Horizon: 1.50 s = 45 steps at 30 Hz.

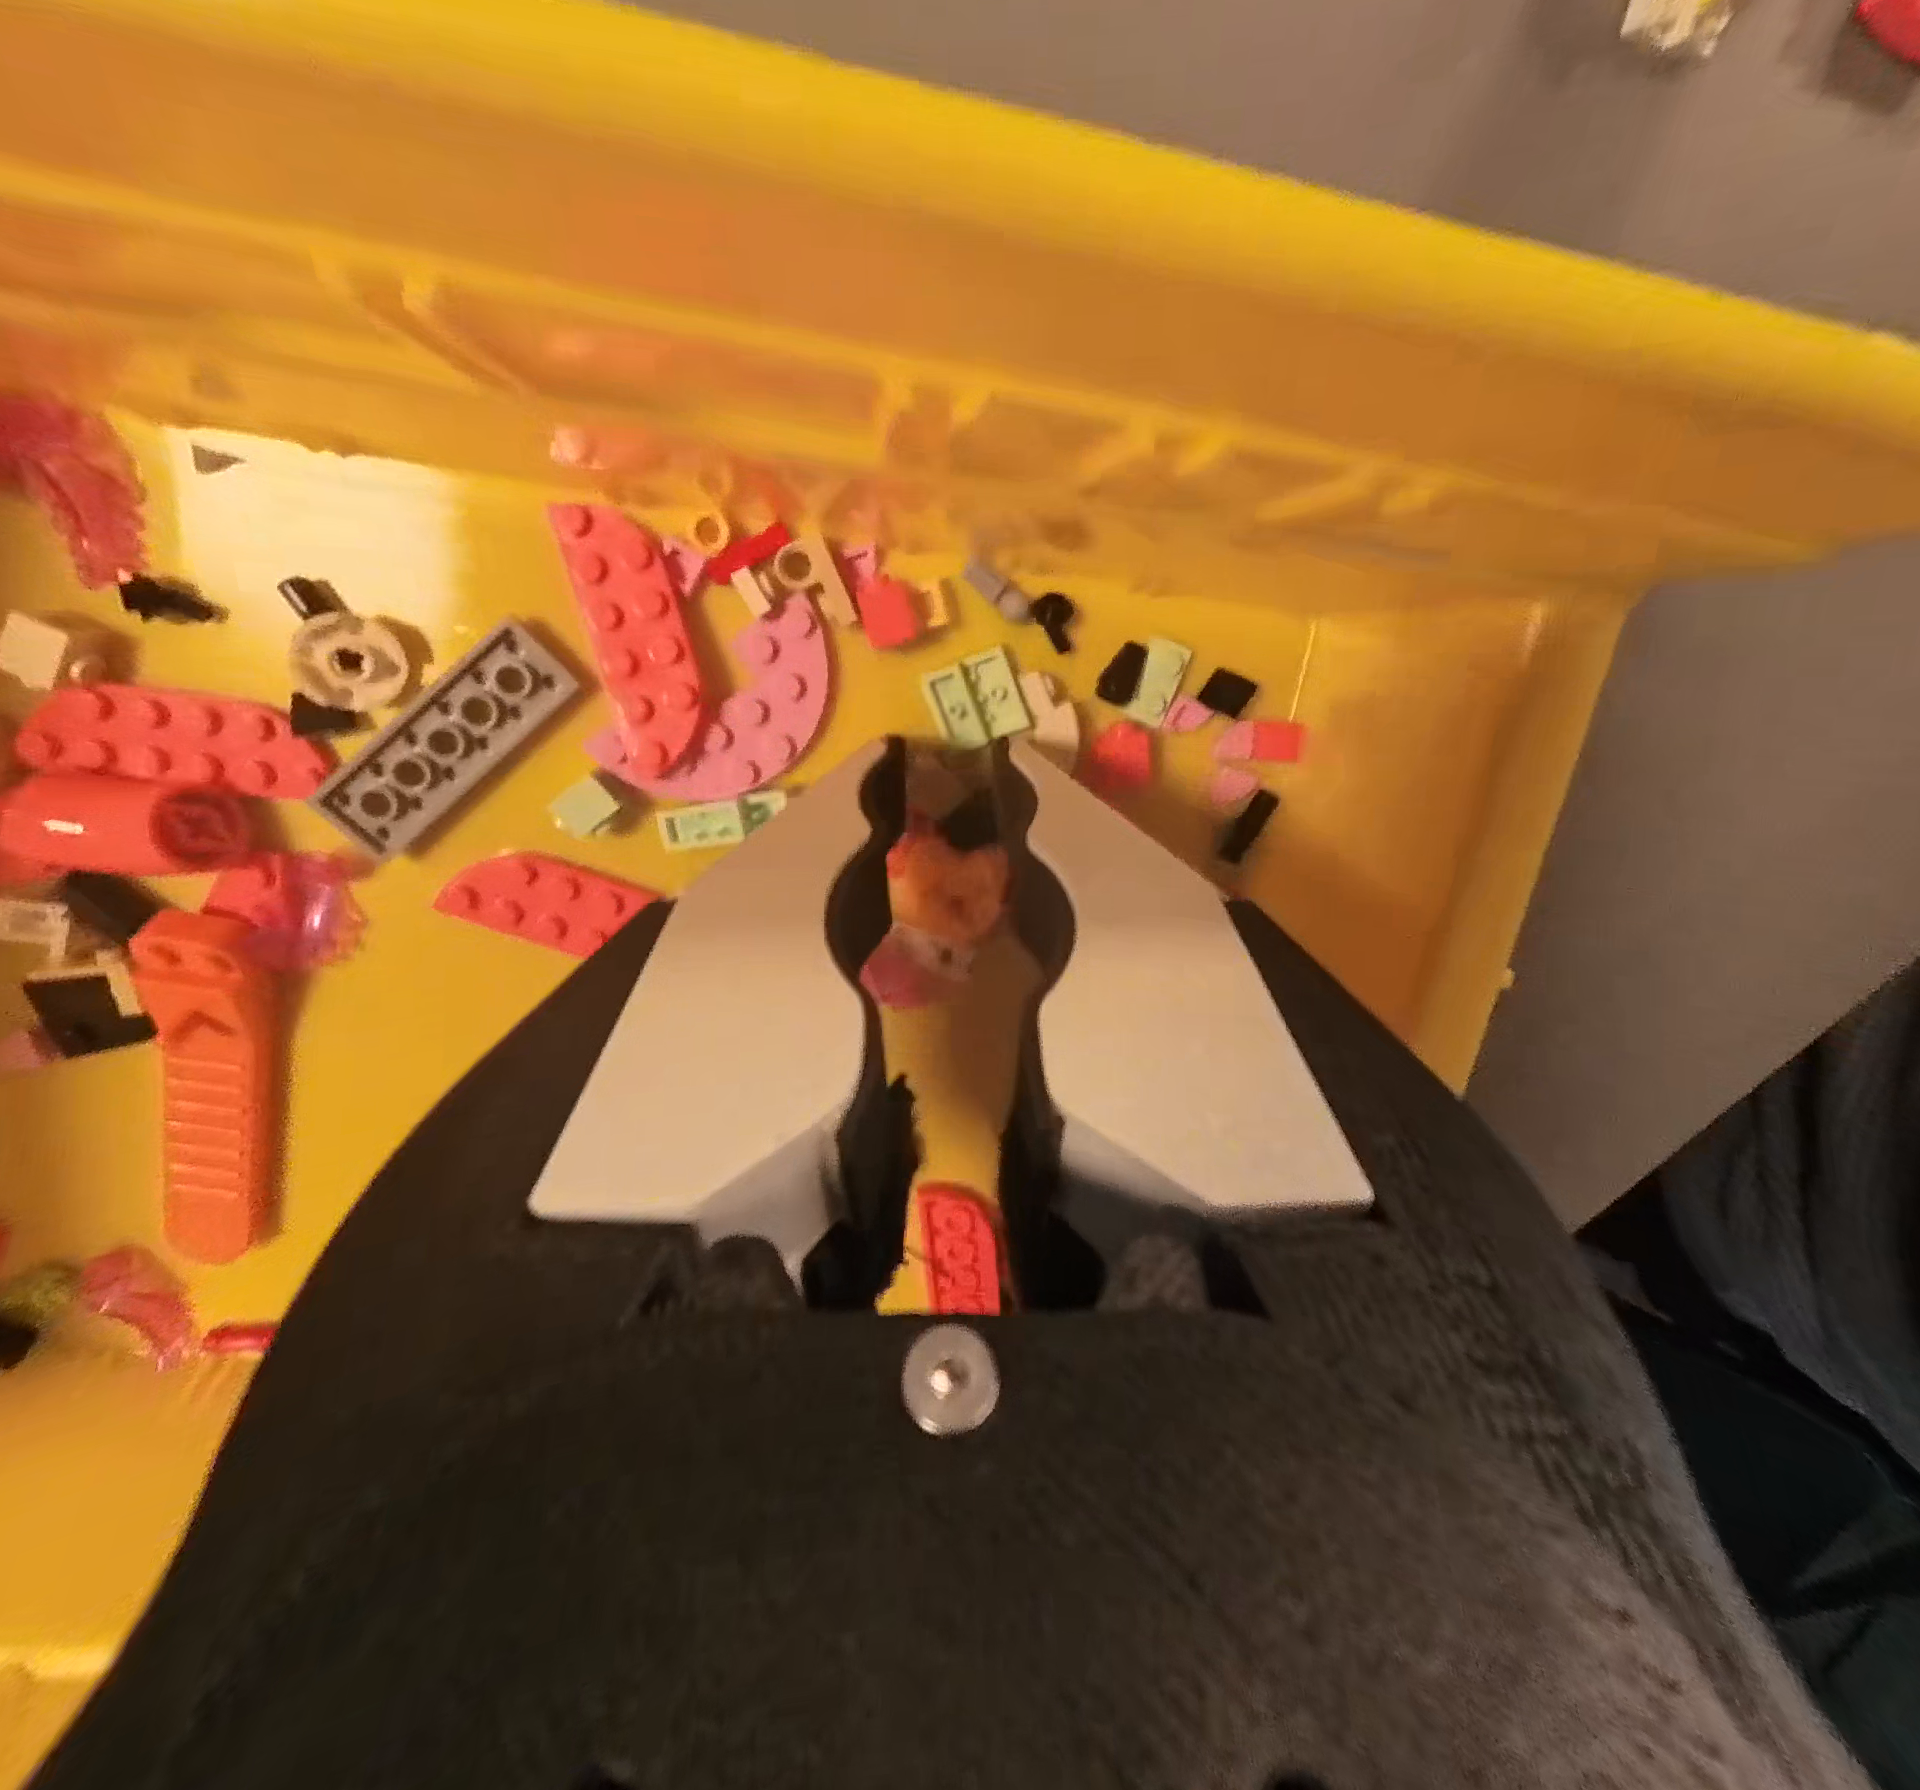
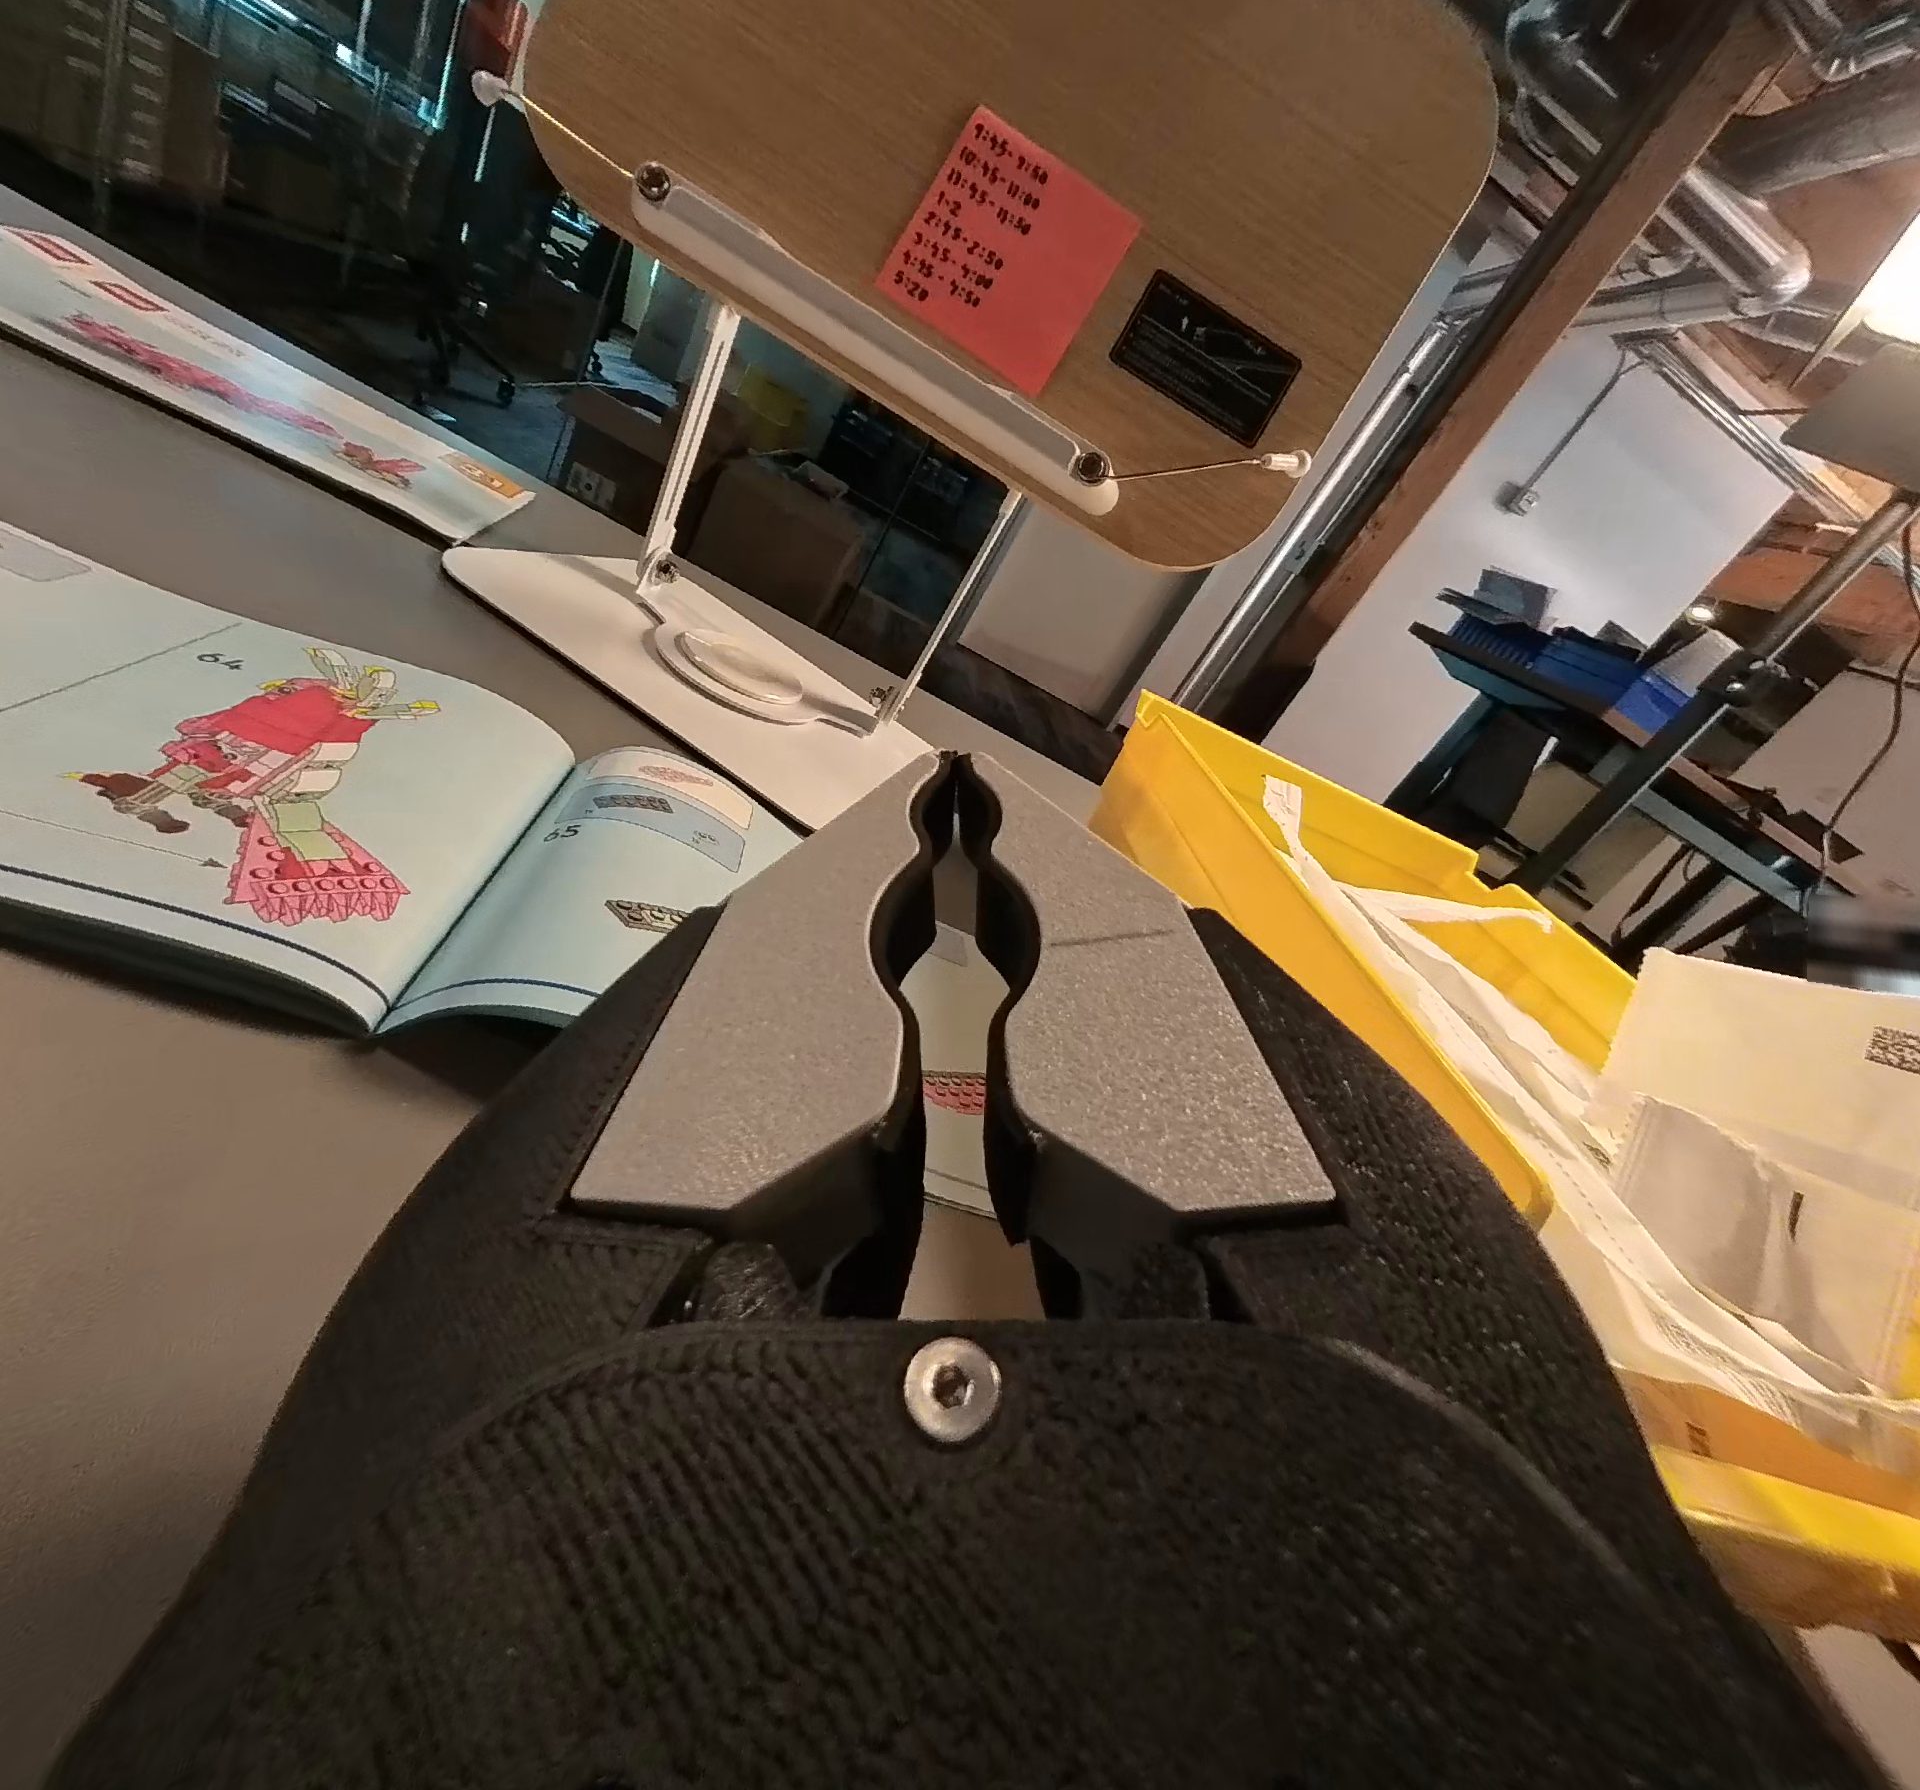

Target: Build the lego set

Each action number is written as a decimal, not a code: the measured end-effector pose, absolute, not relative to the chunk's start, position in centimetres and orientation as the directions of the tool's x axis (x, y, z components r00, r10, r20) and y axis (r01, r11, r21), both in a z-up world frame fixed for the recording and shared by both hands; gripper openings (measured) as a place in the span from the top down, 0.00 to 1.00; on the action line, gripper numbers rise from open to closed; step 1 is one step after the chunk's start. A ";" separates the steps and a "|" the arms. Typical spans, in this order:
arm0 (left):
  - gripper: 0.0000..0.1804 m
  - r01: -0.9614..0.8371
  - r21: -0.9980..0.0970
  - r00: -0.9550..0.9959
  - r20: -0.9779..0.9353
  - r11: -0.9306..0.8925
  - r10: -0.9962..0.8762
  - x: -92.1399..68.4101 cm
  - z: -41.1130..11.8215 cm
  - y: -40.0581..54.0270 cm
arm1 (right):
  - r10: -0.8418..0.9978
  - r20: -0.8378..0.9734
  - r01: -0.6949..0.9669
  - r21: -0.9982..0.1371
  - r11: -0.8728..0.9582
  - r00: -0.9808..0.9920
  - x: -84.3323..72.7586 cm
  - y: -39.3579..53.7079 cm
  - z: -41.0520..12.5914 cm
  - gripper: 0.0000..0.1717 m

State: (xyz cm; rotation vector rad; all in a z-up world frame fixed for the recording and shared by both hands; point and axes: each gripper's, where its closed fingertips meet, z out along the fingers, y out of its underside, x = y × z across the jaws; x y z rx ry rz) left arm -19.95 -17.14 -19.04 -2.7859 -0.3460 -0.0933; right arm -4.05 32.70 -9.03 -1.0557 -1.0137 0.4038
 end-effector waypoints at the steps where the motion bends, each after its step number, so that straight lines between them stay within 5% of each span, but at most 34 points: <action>1: 0.90 0.241 -0.319 0.970 0.093 -0.917 0.223 -20.0 -19.0 -17.3 | 0.707 0.490 0.172 -0.864 0.474 0.510 -4.0 32.7 -9.0 1.00; 19: 0.81 0.306 -0.327 0.951 0.055 -0.894 0.305 -20.4 -19.1 -16.0 | 0.739 0.449 0.123 -0.883 0.453 0.502 -3.9 32.4 -8.7 1.00; 25: 0.99 0.208 -0.258 0.973 -0.042 -0.944 0.225 -19.2 -19.3 -16.1 | 0.763 0.418 0.084 -0.896 0.436 0.493 -3.8 32.2 -8.4 1.00; 33: 1.00 0.192 -0.332 0.954 -0.158 -0.924 0.255 -20.1 -18.4 -16.4 | 0.828 0.316 -0.020 -0.930 0.366 0.464 -3.5 31.9 -7.7 1.00; 37: 0.82 0.311 -0.386 0.939 -0.018 -0.868 0.344 -19.3 -17.7 -15.3 | 0.857 0.217 -0.085 -0.954 0.287 0.467 -3.0 32.6 -7.4 1.00; 45: 0.90 0.323 -0.322 0.937 -0.021 -0.890 0.348 -19.1 -19.2 -15.2 | 0.877 0.107 -0.146 -0.970 0.196 0.469 -2.5 33.5 -7.2 1.00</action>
